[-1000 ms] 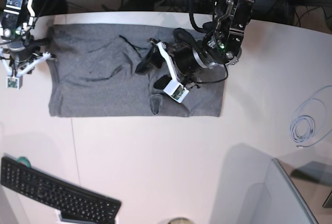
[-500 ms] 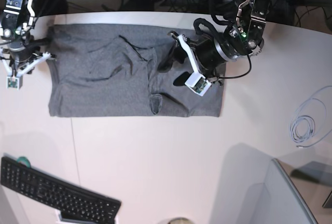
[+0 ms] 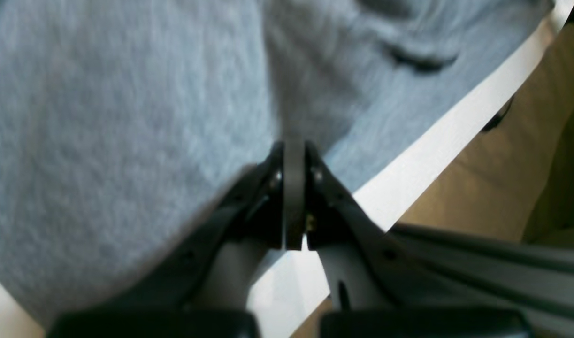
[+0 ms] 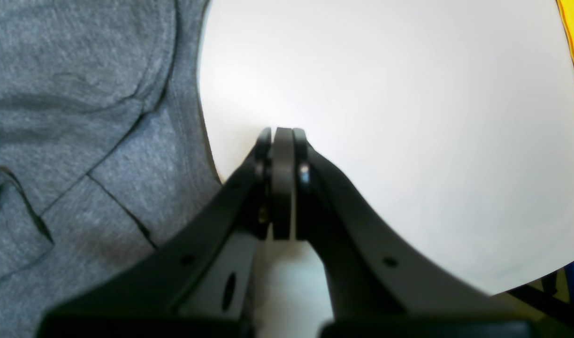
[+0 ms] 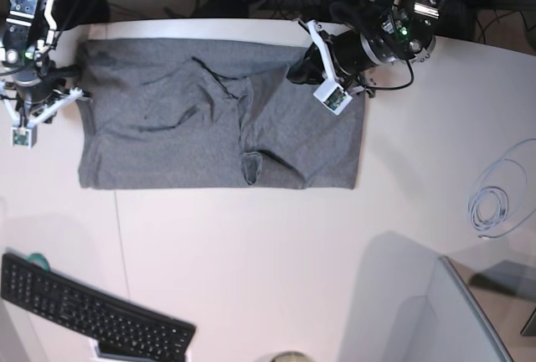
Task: Layout the t-shirt on the table in an organized manner, then fold the t-shirt properly
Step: 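Press the folded layer flat with the right gripper near the collar edge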
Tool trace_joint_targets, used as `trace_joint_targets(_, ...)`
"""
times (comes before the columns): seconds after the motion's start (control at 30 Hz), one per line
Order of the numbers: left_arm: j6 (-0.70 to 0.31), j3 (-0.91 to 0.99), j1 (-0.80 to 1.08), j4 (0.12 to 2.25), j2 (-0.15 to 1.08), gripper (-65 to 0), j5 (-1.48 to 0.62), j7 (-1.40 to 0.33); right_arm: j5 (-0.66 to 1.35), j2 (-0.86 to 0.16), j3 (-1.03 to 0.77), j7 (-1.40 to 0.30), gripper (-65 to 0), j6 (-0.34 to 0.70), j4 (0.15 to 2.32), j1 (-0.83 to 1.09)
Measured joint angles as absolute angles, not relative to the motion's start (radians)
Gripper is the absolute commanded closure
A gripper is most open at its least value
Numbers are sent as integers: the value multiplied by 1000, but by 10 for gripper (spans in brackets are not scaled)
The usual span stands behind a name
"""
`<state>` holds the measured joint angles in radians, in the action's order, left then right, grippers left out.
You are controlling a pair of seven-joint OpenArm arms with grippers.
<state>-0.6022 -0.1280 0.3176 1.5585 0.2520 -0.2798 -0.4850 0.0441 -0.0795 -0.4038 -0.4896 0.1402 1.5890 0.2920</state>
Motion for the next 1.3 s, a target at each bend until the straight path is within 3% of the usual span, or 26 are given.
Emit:
trace_joint_targets(0.17, -599, -73, 328, 1528, 255, 0, -281, -483, 44, -79, -404, -490, -2, 140, 1589, 292)
trace_joint_targets(0.3, -603, 5, 406, 1628, 252, 0, -288, -486, 41, -79, -404, -496, -3, 153, 1600, 292)
trace_joint_targets(0.5, -609, 316, 485, 1618, 234, 0, -299, -466, 39, 40, -399, -499, -8, 428, 1764, 297)
trace_joint_targets(0.63, -599, 564, 476, 1445, 240, 0, -284, -483, 28, 102, -249, -667, -9, 590, 1819, 311)
trace_joint_targets(0.73, -604, 697, 468, 1369, 235, 0, -283, -426, 28, 98, -78, -770, -14, 605, 1819, 307)
trace_joint_targets(0.8, -606, 739, 465, 1347, 239, 0, -284, -395, 30, 97, 4, -793, -65, 607, 1820, 308)
trace_joint_targets(1.0, -606, 802, 476, 1337, 238, 0, -284, -374, 31, 95, 140, -802, -419, 607, 1822, 311)
trace_joint_targets(1.07, -606, 801, 477, 1336, 232, 0, -284, -375, 24, 91, 165, -813, -470, 608, 1822, 311)
trace_joint_targets(1.3, -606, 801, 466, 1336, 233, 0, -285, -374, 26, 96, 202, -806, -345, 608, 1699, 294)
